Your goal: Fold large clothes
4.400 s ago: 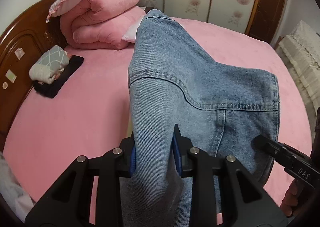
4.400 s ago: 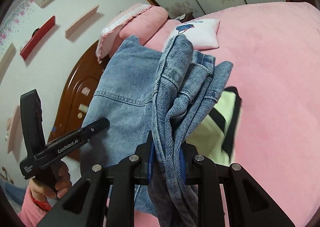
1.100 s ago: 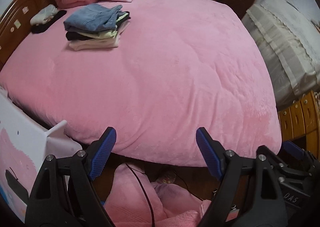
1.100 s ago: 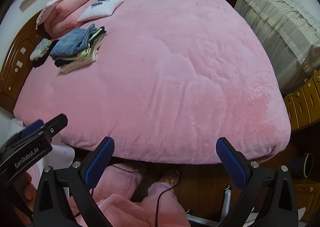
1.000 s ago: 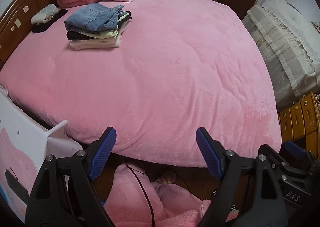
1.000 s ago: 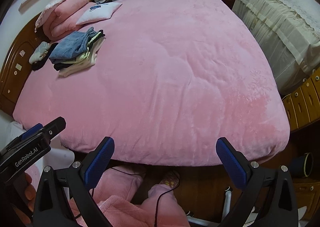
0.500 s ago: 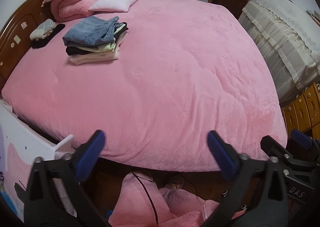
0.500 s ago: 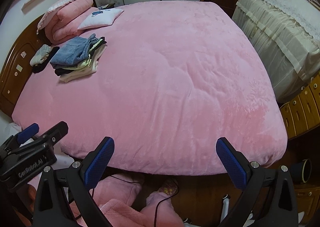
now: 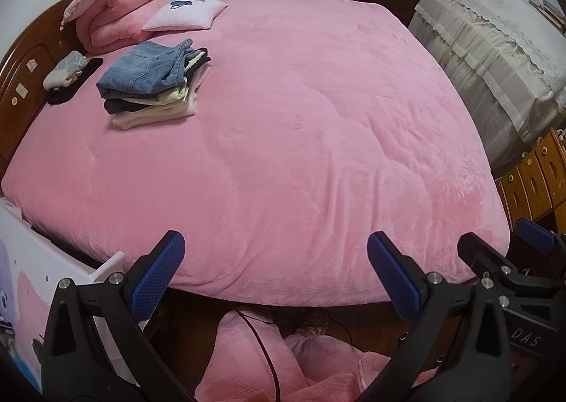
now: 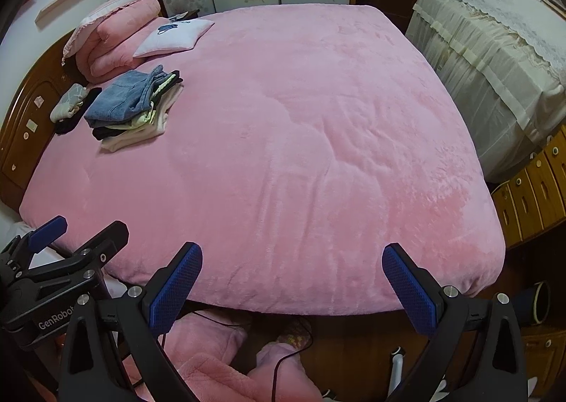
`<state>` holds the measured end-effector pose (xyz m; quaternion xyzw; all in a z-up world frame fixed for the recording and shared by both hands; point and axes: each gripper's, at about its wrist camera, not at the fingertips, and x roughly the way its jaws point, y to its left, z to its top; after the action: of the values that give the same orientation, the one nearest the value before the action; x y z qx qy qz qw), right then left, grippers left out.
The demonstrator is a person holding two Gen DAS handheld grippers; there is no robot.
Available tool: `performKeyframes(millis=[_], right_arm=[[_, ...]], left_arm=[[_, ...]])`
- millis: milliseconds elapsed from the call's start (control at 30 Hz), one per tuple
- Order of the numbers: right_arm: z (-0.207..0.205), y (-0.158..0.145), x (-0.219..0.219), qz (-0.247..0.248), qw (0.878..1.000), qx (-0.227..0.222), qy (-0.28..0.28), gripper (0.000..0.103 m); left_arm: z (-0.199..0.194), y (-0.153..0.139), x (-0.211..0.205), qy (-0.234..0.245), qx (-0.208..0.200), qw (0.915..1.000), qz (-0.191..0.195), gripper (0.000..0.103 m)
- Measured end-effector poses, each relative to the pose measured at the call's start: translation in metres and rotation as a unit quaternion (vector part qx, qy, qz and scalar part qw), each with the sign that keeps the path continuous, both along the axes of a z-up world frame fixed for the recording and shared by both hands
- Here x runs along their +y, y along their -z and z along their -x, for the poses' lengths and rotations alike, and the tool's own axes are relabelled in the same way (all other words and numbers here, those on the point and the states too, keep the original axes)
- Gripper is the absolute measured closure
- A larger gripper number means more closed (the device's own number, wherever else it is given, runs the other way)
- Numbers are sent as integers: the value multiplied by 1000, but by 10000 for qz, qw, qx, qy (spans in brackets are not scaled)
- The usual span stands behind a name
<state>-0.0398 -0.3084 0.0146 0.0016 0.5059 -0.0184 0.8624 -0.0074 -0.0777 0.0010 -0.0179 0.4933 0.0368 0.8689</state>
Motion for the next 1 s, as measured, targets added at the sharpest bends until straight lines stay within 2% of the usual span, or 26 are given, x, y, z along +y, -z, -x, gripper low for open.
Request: performKeyframes(millis=[300, 567, 1000], right_arm=[[1, 5, -13, -50, 9997, 104, 226, 0], [-2, 9, -17, -96, 9995, 158, 266, 0], [-4, 11, -21, -100, 9995, 175, 258, 0]], left_arm=[[-3, 4, -3, 123, 105, 9999, 9, 1], [-3, 5, 4, 135, 111, 9998, 96, 1], [-5, 6, 3, 233, 92, 9997, 22, 1]])
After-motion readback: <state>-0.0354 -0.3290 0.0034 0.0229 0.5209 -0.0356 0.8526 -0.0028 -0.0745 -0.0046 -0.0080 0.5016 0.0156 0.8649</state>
